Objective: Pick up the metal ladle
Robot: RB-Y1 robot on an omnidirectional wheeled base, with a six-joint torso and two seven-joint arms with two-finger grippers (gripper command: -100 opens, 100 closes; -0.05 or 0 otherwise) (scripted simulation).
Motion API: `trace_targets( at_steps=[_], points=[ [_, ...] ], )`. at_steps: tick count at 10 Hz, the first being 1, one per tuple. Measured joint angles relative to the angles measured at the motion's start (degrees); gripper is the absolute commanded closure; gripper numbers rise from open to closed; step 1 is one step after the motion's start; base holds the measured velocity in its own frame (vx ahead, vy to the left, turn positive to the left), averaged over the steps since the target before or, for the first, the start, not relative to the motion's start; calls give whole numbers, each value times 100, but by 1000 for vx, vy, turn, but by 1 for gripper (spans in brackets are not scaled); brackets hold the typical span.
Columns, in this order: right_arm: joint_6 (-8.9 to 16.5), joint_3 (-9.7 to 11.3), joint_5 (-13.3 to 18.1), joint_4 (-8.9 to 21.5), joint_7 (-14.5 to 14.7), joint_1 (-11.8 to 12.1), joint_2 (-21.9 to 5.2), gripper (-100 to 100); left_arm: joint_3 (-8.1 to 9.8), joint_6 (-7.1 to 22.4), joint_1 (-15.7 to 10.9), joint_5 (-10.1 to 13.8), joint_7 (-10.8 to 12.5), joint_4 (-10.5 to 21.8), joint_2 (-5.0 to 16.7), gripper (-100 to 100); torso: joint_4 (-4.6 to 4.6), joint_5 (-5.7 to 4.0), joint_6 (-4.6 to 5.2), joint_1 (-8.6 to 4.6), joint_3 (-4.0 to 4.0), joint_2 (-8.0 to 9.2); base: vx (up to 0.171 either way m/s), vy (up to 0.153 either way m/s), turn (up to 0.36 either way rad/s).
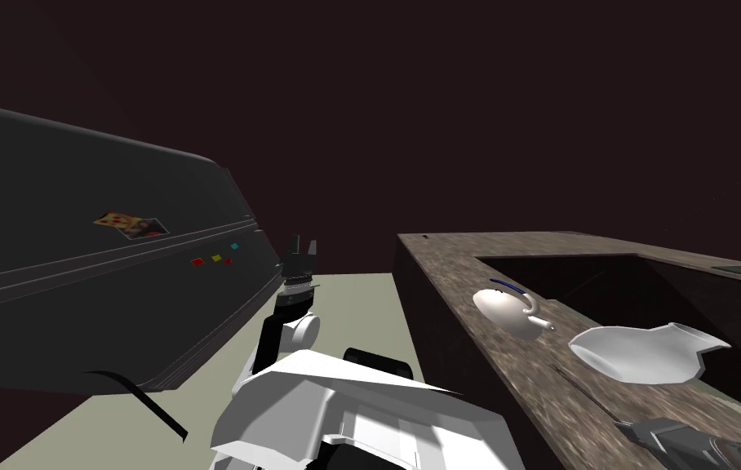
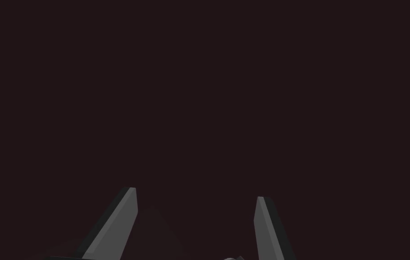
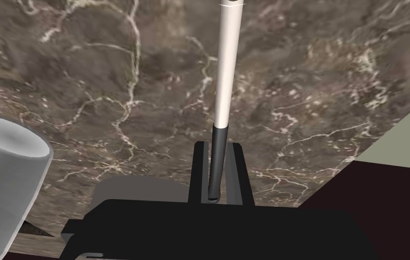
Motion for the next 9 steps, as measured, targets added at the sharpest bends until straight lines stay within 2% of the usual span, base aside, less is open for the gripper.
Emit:
trace_targets(
  at_steps=[1,2,3,5,7,8,9],
  points=[
    [66,20,-301,-221,153,104,-122,100,0,0,0,0,0,0,0,0,1,5,2,14,1,2,-2,9,-5],
    [80,28,-359,-352,232,112,-143,100,0,0,0,0,0,0,0,0,2,6,1,17,2,2,17,-48,-45],
    [191,0,-477,-508,186,263,-277,100,0,0,0,0,0,0,0,0,1,9,8,-3,1,0,9,-75,-37],
    [512,-24,-568,-856,105,435,-472,100,0,0,0,0,0,0,0,0,1,0,4,-9,2,3,-5,-30,0],
    [567,-113,-382,-1081,-46,484,-423,100,0,0,0,0,0,0,0,0,0,5,0,12,1,1,0,5,2],
    [599,-62,-504,-1215,17,468,-462,100,0,0,0,0,0,0,0,0,-1,8,0,17,-1,0,3,-57,-41],
    [728,-59,-670,-1392,77,620,-625,100,0,0,0,0,0,0,0,0,-2,9,7,-6,0,2,13,-85,-44]
  ],
)
